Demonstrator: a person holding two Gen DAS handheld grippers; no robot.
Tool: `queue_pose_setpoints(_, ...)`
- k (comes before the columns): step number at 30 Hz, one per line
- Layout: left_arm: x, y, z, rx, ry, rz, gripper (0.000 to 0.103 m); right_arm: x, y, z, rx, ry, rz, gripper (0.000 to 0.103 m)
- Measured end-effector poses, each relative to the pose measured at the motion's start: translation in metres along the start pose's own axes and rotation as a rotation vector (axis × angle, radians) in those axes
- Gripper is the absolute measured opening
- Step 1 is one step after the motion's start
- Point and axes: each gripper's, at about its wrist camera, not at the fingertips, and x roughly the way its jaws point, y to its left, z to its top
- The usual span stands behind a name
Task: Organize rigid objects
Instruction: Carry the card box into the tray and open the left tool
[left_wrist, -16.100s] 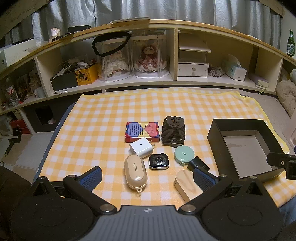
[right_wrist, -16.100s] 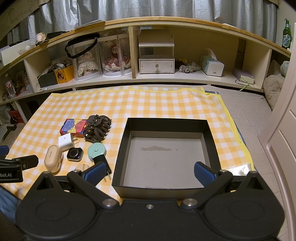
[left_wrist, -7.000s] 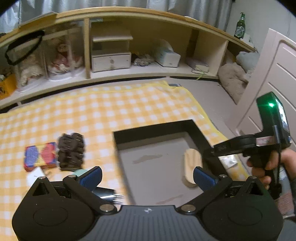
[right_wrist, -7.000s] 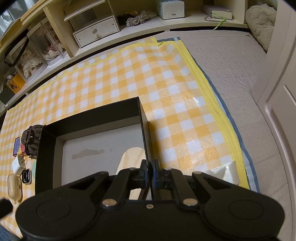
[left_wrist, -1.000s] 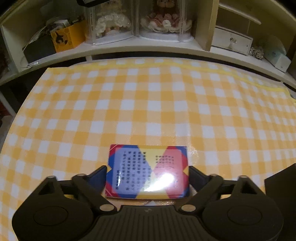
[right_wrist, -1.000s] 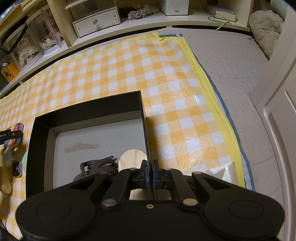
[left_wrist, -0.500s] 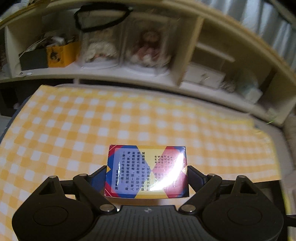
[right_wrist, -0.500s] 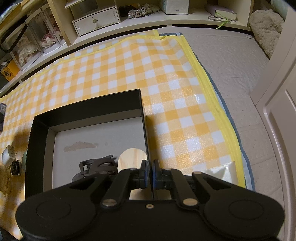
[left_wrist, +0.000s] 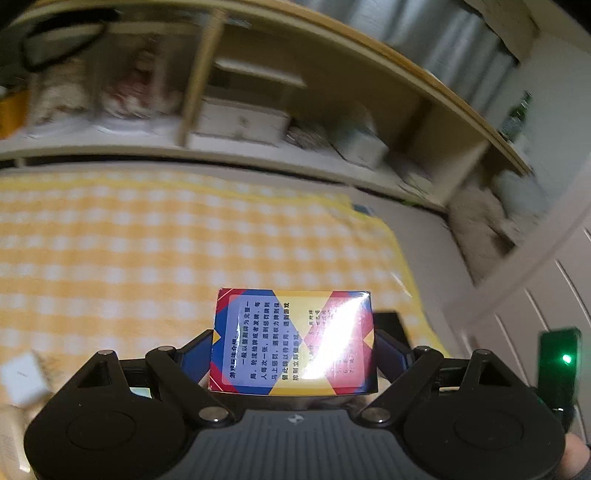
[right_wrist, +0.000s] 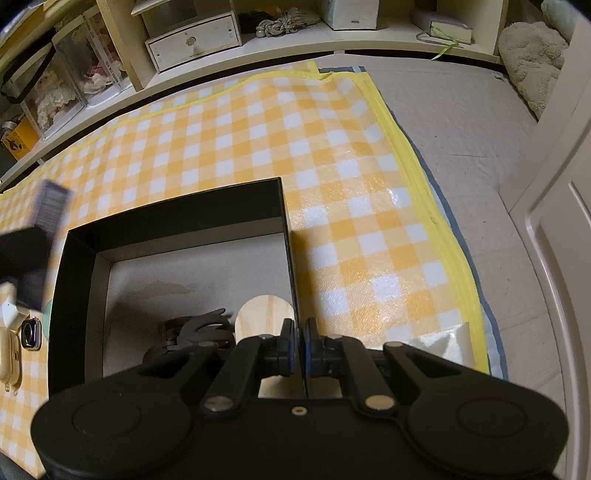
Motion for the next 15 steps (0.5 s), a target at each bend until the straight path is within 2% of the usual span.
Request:
queue_pose_setpoints(3,0.020,-0.021,-0.006,-0.013,0.037,-0.030,0.089,-0.001,-0.001,-0.001,0.001,-0.002,0.003,0.006)
queue_pose_setpoints(7,0.050,-0.034,-0.015,-0.037,0.088,-0.030,0.089,-0.001,-0.001,0.000,0.006,-0.002,0.008,0.006)
queue_pose_setpoints(15,0.094,-0.037,-0.017,-0.101,0.117,0.014,0.089,-0.001,-0.001,0.000,0.004,-0.003,0.008,0.006)
